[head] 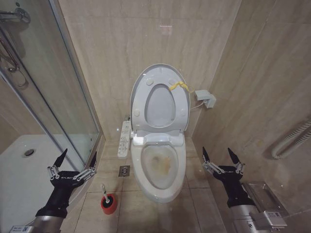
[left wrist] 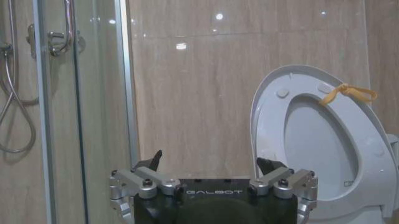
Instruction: Open the toilet lid, clean the toilet bowl with a toilet brush, close the toilet lid, and flush.
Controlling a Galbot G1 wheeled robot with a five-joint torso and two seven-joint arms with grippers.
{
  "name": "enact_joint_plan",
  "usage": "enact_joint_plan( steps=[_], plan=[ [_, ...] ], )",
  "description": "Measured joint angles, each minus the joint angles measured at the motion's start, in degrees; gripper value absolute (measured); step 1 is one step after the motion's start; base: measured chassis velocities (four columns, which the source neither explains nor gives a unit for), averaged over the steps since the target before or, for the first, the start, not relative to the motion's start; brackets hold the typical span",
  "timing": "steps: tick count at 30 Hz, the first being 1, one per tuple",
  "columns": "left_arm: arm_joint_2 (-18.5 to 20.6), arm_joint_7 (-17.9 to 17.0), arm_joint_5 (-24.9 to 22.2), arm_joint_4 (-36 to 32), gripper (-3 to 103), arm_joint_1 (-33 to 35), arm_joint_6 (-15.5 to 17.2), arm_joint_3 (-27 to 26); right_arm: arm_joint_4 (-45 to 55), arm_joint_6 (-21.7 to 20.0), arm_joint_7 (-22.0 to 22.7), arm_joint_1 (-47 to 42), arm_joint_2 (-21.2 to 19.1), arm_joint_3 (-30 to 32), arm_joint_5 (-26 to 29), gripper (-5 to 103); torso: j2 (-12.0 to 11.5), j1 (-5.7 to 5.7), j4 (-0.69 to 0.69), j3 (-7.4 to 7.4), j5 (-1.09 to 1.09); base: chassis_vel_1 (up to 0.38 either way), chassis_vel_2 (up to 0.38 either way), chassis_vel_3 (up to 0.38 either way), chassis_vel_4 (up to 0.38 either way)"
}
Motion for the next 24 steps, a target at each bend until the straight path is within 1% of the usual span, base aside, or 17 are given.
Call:
enact_joint_plan(
  steps=[24],
  plan=[
    [0.00,0.00,0.00,0.00,100,0.00,0.00,0.00,-0.05,-0.09,0.01,0.12,-0.08,-0.04,0.00,100,0.00,0.00,0.00,0.00,0.00,0.000,0.000,0.000,0.000]
  ],
)
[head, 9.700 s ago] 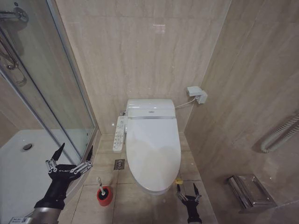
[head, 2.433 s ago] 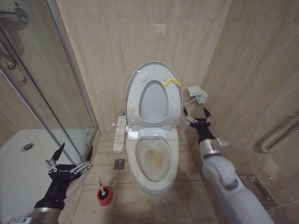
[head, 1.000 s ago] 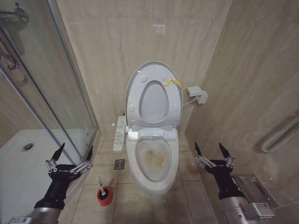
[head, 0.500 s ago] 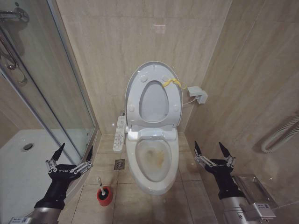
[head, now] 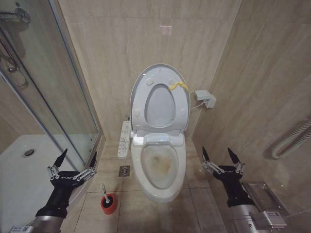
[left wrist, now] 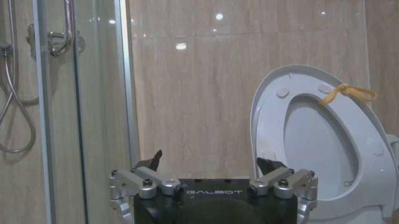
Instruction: Open the toilet lid, clean the toilet bowl with a toilet brush, close the toilet lid, and flush.
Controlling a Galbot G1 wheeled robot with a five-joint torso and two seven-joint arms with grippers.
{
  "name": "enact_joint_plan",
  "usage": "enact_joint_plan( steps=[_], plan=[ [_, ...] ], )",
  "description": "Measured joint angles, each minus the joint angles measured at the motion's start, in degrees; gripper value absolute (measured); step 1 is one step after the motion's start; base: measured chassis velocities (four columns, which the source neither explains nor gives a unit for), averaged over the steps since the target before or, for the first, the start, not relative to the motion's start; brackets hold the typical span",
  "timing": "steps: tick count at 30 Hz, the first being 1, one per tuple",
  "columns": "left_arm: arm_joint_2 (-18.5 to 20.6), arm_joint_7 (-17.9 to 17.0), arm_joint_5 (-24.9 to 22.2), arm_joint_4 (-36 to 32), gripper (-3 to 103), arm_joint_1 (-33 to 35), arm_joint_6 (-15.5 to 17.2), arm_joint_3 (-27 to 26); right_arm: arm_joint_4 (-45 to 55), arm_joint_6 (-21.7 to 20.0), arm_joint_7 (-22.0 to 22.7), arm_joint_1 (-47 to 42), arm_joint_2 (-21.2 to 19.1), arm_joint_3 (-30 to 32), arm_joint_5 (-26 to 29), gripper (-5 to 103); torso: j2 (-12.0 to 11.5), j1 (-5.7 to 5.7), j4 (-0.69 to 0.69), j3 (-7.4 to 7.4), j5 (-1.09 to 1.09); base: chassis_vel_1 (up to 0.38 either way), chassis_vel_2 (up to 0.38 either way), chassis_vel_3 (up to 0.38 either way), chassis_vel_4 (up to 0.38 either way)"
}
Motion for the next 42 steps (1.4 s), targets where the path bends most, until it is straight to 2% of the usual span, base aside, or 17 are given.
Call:
enact_joint_plan(
  steps=[8,11,12,14,15,19,21,23,24,26,27,40,42],
  plan=[
    [0.10,-0.07,-0.31,0.04,100,-0.44,0.48,0.04,-0.03,-0.02,0.02,0.01,-0.01,0.00,0.01,100,0.00,0.00,0.01,0.00,0.00,0.000,0.000,0.000,0.000],
    [1.30,-1.23,-3.64,0.79,100,-4.39,5.53,0.64,-0.05,-0.02,0.02,0.01,-0.01,0.00,0.02,100,0.00,0.00,0.00,0.00,-0.01,0.000,0.000,0.000,0.000],
    [1.30,-1.23,-3.64,0.79,100,-4.39,5.53,0.64,-0.05,-0.02,0.02,0.01,-0.01,0.00,0.02,100,0.00,0.00,0.00,0.00,-0.01,0.000,0.000,0.000,0.000],
    [2.45,-2.33,-6.85,1.47,100,-8.12,10.41,1.24,-0.06,-0.02,0.03,0.01,-0.01,0.00,0.03,100,0.00,0.00,0.00,0.00,0.00,0.000,0.000,0.000,0.000],
    [2.45,-2.33,-6.85,1.47,100,-8.12,10.41,1.24,-0.06,-0.02,0.03,0.01,-0.01,0.00,0.03,100,0.00,0.00,0.00,0.00,0.00,0.000,0.000,0.000,0.000],
    [4.52,-4.31,-12.55,2.81,100,-14.86,19.10,2.33,-0.07,-0.02,0.03,0.01,-0.01,0.00,0.04,100,0.00,0.00,0.00,0.00,0.00,0.000,0.000,0.000,0.000],
    [4.61,-4.43,-11.40,3.31,100,-16.46,19.14,2.48,-0.07,-0.02,0.03,0.01,-0.01,0.00,0.04,100,0.00,0.00,-0.02,0.00,0.00,0.000,0.000,0.000,0.000],
    [4.16,-2.68,-8.59,4.69,100,-18.40,16.17,2.45,-0.07,-0.03,0.03,0.01,-0.01,0.00,0.04,100,0.00,0.00,-0.01,0.00,0.00,0.000,0.000,0.000,0.000],
    [4.16,-2.68,-8.59,4.69,100,-18.40,16.17,2.45,-0.07,-0.03,0.03,0.01,-0.01,0.00,0.04,100,0.00,0.00,-0.01,0.00,0.00,0.000,0.000,0.000,0.000],
    [3.60,1.46,-6.43,7.27,100,-19.14,11.49,2.05,-0.07,-0.02,0.03,0.02,-0.02,0.00,0.04,100,0.00,0.00,0.02,0.00,0.00,0.000,0.000,0.000,0.000],
    [3.40,1.92,-6.22,8.25,103,-19.37,10.21,2.36,-0.07,-0.03,0.03,0.02,-0.01,0.00,0.04,100,0.00,0.00,0.01,0.00,0.00,0.000,0.000,0.000,0.000],
    [2.22,-0.06,-6.91,10.08,100,-20.19,8.83,4.74,-0.07,-0.03,0.03,0.02,-0.02,0.00,0.04,100,0.00,0.00,0.00,0.00,0.00,0.000,0.000,0.000,0.000],
    [2.28,0.50,-8.17,11.07,100,-20.40,5.66,4.96,-0.07,-0.02,0.03,0.02,-0.02,0.00,0.04,100,0.00,0.00,0.00,0.00,0.01,0.000,0.000,0.000,0.000]
  ],
)
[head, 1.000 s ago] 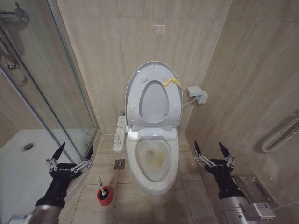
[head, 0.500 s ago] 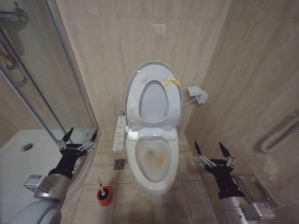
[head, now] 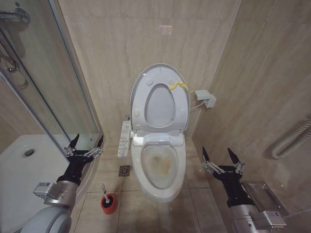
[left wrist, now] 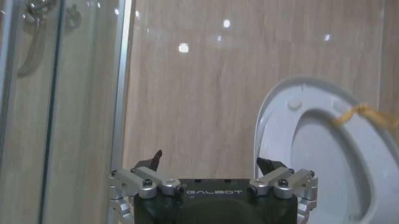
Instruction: Open the toilet lid, clean the toilet bowl with a toilet brush, close the toilet lid, and flush.
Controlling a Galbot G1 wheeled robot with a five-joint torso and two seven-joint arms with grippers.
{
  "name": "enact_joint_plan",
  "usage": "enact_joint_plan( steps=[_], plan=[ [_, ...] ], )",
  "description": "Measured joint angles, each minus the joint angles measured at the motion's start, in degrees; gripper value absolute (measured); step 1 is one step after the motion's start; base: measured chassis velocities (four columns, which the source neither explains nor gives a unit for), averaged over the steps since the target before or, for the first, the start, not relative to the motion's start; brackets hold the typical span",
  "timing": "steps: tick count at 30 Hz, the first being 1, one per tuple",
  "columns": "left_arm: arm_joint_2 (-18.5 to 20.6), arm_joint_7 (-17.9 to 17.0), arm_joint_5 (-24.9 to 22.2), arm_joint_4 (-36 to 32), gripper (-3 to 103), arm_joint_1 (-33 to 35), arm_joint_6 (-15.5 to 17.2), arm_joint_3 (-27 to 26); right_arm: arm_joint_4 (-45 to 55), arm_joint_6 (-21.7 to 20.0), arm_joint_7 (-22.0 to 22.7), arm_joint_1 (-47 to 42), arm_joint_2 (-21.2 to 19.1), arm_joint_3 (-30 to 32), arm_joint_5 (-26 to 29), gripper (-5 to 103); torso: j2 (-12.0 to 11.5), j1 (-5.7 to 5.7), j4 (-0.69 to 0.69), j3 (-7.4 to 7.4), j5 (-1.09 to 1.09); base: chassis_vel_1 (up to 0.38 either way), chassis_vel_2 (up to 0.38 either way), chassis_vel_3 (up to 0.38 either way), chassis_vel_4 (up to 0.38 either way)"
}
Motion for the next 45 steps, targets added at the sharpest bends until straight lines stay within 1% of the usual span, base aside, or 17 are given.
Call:
enact_joint_plan(
  steps=[2,4,6,10,16,19,21,22,23,25,28,29,30,35,36,38,45],
  plan=[
    [0.03,-0.10,-0.44,0.75,100,-0.30,-1.63,0.41,0.00,0.00,0.00,0.00,0.00,0.00,0.00,100,0.00,0.00,-0.01,0.00,-0.01,0.000,0.000,0.000,0.000],
    [-0.04,-0.66,-1.60,0.23,100,-0.28,-0.98,0.77,0.00,0.00,0.00,0.00,0.00,0.00,0.00,100,0.00,0.00,-0.02,0.00,-0.02,0.000,0.000,0.000,0.000],
    [-0.21,-0.50,-4.06,-3.23,100,0.46,3.33,0.77,0.00,0.00,0.00,0.00,0.00,0.00,0.00,100,0.00,0.00,-0.01,0.00,0.01,0.000,0.000,0.000,0.000],
    [-0.25,0.59,-2.36,-4.90,100,0.99,5.45,-0.34,0.00,0.00,0.00,0.00,0.00,0.00,0.00,100,0.00,0.00,0.00,-0.01,0.00,0.000,0.000,0.000,0.000],
    [-0.39,2.13,-0.33,-5.06,100,3.23,5.59,-1.79,0.00,0.00,0.00,0.00,0.00,0.00,0.00,100,0.00,0.00,0.00,0.00,0.00,0.000,0.000,0.000,0.000],
    [-1.21,4.33,2.45,-3.01,100,4.91,3.88,-1.66,0.00,0.00,0.00,0.00,-0.01,0.00,0.00,100,0.00,0.00,0.01,-0.01,0.01,0.000,0.000,0.000,0.000],
    [-2.56,5.78,6.47,3.38,100,6.54,-2.09,-0.40,0.00,0.00,0.00,0.00,-0.01,0.00,0.00,100,0.00,0.00,0.00,0.00,-0.02,0.000,0.000,0.000,0.000],
    [-3.02,5.82,7.47,5.51,102,6.89,-4.00,0.02,0.00,0.00,0.00,0.00,0.00,0.00,0.00,100,0.00,0.00,0.00,0.00,-0.02,0.000,0.000,0.000,0.000],
    [-3.02,5.82,7.47,5.51,102,6.89,-4.00,0.02,0.00,0.00,0.00,0.00,0.00,0.00,0.00,100,0.00,0.00,0.00,0.00,-0.02,0.000,0.000,0.000,0.000],
    [-4.01,5.55,9.43,10.45,102,7.57,-8.38,0.78,0.00,0.00,0.00,-0.01,0.00,0.00,0.00,100,0.00,0.00,0.00,0.00,-0.02,0.000,0.000,0.000,0.000],
    [-4.24,5.06,9.63,13.46,102,7.52,-10.83,1.30,0.00,0.00,0.00,0.00,0.00,0.00,0.00,100,0.00,0.00,-0.01,0.00,0.00,0.000,0.000,0.000,0.000],
    [-4.26,4.93,9.61,15.29,95,7.40,-12.35,1.55,0.00,0.00,0.00,0.00,-0.01,0.00,0.01,100,0.00,0.00,-0.01,0.00,0.00,0.000,0.000,0.000,0.000],
    [-4.26,4.93,9.61,15.29,95,7.40,-12.35,1.55,0.00,0.00,0.00,0.00,-0.01,0.00,0.01,100,0.00,0.00,-0.01,0.00,0.00,0.000,0.000,0.000,0.000],
    [-4.46,5.44,7.74,25.82,95,5.27,-19.53,3.29,0.00,0.00,0.00,0.00,0.00,0.00,0.01,100,0.00,0.00,0.01,0.00,-0.01,0.000,0.000,0.000,0.000],
    [-4.46,5.44,7.74,25.82,95,5.27,-19.53,3.29,0.00,0.00,0.00,0.00,0.00,0.00,0.01,100,0.00,0.00,0.01,0.00,-0.01,0.000,0.000,0.000,0.000],
    [-4.68,6.13,7.92,31.13,93,2.83,-22.08,4.09,0.00,0.00,0.00,0.00,-0.01,0.00,0.00,100,0.00,0.00,-0.01,0.00,0.00,0.000,0.000,0.000,0.000],
    [-4.69,6.50,7.60,41.12,94,-2.79,-24.08,6.55,0.00,0.00,0.00,0.00,0.00,0.00,0.01,100,0.00,0.00,-0.01,0.00,-0.01,0.000,0.000,0.000,0.000]
  ],
)
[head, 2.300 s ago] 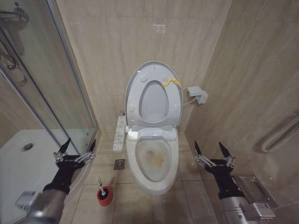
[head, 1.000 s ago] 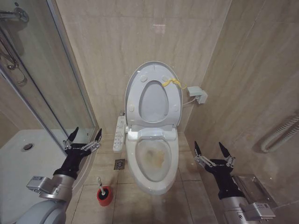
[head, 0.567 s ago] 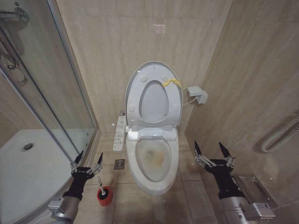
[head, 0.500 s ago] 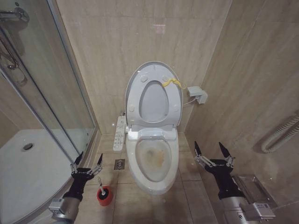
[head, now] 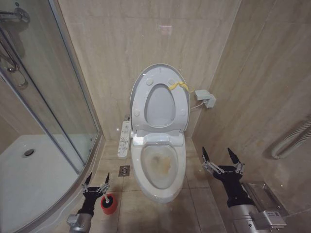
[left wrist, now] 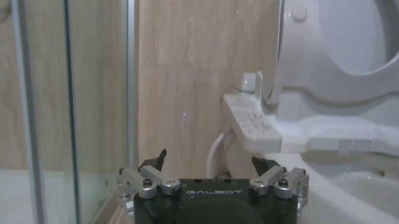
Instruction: Open the toilet lid, clean the toilet bowl with a toilet brush, close the toilet lid, and flush.
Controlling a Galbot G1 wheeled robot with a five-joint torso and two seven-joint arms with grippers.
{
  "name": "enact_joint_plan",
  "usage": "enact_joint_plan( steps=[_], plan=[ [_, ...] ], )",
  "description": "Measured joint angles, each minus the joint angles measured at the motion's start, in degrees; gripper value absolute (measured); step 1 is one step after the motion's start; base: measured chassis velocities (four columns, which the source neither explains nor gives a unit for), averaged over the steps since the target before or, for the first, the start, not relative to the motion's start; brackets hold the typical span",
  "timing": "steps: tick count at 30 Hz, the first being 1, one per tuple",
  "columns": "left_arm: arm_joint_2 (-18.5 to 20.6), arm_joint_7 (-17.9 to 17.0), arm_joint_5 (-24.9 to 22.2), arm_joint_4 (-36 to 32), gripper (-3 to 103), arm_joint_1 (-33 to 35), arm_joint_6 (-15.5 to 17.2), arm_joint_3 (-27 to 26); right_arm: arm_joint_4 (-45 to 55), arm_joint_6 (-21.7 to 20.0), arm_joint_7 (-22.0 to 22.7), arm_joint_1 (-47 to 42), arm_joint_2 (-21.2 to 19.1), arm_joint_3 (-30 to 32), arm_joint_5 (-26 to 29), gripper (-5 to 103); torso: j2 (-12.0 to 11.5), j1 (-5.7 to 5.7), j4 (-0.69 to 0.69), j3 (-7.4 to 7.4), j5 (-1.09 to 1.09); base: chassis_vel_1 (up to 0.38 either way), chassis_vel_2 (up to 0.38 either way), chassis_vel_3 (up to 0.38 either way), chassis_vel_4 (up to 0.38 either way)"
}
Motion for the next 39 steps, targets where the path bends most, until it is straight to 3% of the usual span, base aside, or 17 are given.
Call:
enact_joint_plan(
  steps=[7,17,27,28,35,36,39],
  plan=[
    [0.03,0.39,-1.00,6.29,93,-3.19,-0.37,1.91,0.00,0.00,0.00,0.00,0.00,0.00,0.00,100,0.00,0.00,0.00,0.00,0.00,0.000,0.000,0.000,0.000],
    [-0.12,0.53,0.66,15.43,93,-6.03,-4.44,2.08,0.00,0.00,0.00,0.00,0.00,0.00,0.00,100,0.00,0.00,0.01,0.00,0.00,0.000,0.000,0.000,0.000],
    [1.04,3.68,0.21,22.55,92,-9.38,-5.69,1.84,0.00,0.00,0.00,0.00,0.00,0.00,0.00,100,0.00,0.00,0.01,0.00,0.00,0.000,0.000,0.000,0.000],
    [1.02,4.59,0.25,23.10,81,-9.62,-5.97,1.66,0.00,0.00,0.00,0.00,0.00,0.00,0.00,100,0.00,0.00,0.00,0.00,0.00,0.000,0.000,0.000,0.000],
    [0.78,7.27,0.49,23.69,81,-9.71,-6.20,1.29,0.00,0.00,0.00,0.00,0.00,0.00,0.00,100,0.00,0.00,0.00,0.00,0.00,0.000,0.000,0.000,0.000],
    [0.73,7.27,0.52,23.69,54,-9.65,-6.22,1.29,0.00,0.00,0.00,0.00,0.00,0.00,0.00,100,0.00,0.00,0.01,0.00,0.00,0.000,0.000,0.000,0.000],
    [0.65,7.22,0.58,23.71,54,-9.47,-6.55,1.27,0.00,0.00,0.00,0.00,0.00,0.00,0.00,100,0.00,0.00,0.00,0.00,0.00,0.000,0.000,0.000,0.000]
  ],
)
